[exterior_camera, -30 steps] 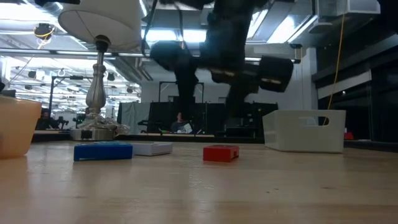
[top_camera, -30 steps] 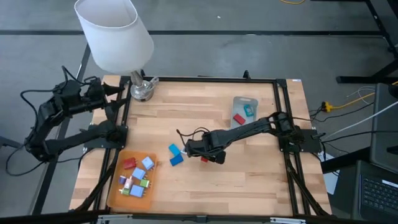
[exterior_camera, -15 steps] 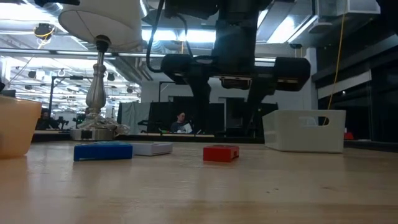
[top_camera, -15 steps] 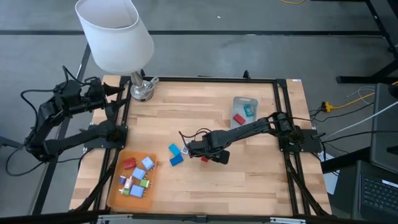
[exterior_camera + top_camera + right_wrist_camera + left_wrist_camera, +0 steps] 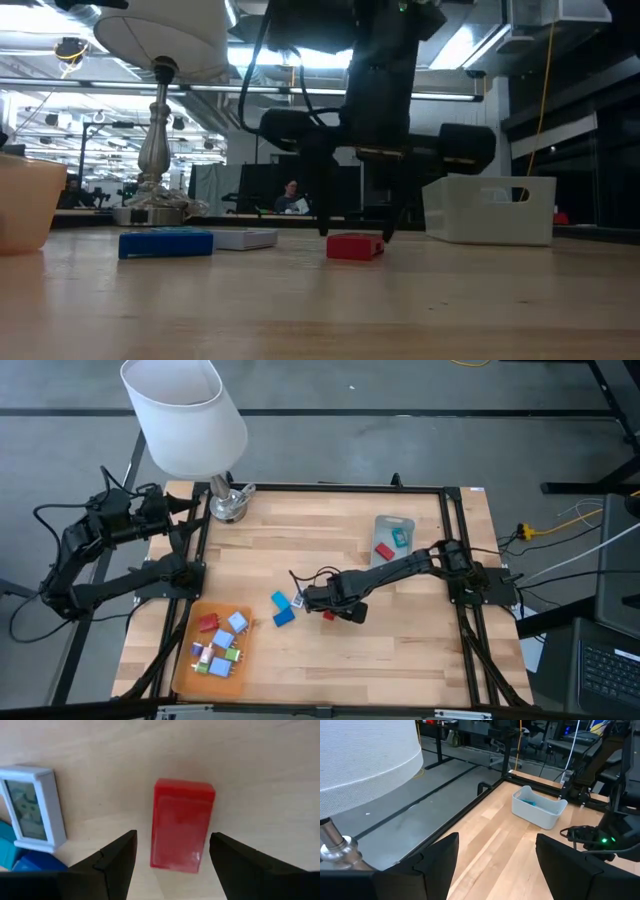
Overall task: Pick & Place Office items
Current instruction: Put the red digital timer into the grey bin
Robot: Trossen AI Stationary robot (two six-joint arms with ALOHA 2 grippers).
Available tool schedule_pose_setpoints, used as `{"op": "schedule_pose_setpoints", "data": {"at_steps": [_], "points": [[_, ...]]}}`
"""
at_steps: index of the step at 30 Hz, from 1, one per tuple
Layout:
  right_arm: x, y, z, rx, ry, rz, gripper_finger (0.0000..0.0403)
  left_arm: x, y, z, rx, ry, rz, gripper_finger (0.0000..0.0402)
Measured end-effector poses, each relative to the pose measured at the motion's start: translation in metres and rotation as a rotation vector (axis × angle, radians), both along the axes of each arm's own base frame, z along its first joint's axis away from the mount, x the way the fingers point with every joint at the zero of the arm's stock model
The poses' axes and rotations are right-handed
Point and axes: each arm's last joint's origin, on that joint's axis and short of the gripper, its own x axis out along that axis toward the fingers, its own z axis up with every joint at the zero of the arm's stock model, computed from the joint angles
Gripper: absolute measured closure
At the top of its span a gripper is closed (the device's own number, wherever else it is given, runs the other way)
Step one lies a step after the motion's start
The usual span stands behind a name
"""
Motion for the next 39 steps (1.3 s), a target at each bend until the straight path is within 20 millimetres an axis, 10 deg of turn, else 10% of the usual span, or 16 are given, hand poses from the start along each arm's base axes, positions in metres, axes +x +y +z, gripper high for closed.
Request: {"op": "schedule_pose_setpoints", "data": {"at_steps": [15,28,39], "points": [[-0.001,0.0,-0.016,0.04,0.033,0.016,0.0158,-0.001,-0.001,-0.003,-0.028,0.026,0.003,0.0144],[0.007,-0.001,-0.024,0.058,-0.011,0.087,0.025,-0.001,-0.001,-0.003,-0.027,0.026,0.006,0.0146],[0.008,-0.019,0.045,-0.265,-0.304,-0.017,0.025,-0.001,0.0,-0.003,-0.022,0.03,0.028,0.0146]]}}
